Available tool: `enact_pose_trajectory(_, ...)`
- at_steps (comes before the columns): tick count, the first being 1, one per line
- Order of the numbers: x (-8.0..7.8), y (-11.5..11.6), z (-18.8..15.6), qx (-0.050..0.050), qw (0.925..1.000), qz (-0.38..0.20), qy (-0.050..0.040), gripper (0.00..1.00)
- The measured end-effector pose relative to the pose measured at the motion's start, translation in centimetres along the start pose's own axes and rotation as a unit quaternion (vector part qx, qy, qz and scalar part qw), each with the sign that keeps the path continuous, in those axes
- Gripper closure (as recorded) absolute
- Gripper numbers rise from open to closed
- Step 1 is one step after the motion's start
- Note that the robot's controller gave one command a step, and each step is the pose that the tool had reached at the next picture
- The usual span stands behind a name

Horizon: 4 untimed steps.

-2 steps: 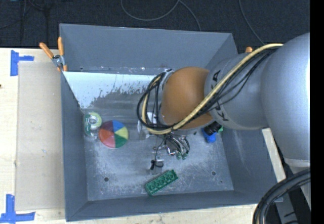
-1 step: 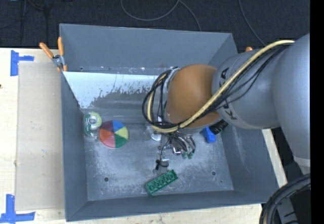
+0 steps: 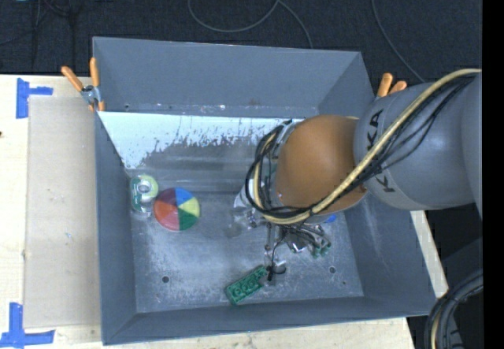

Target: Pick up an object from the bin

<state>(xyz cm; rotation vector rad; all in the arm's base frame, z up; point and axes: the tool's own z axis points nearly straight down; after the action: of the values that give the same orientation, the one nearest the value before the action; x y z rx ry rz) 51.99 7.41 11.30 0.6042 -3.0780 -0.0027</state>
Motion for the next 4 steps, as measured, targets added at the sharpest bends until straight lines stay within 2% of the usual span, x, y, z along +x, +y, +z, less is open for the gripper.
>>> enact_pose_trajectory(1, 3.2, -3.7, -0.2, 0.000, 0.9984, 0.056, 0.0020, 0.00)
enact_pose_trajectory(2, 5.1, -5.2, 1.2, 0.002, 0.9947, 0.103, 0.0025, 0.00)
enact_pose_trajectory(3, 4.0, -4.2, 2.4, 0.000, 0.9993, -0.036, 0.0013, 0.00)
enact_pose_trajectory(4, 3.5, 0.2, 3.9, 0.003, 0.9982, 0.059, -0.0015, 0.00)
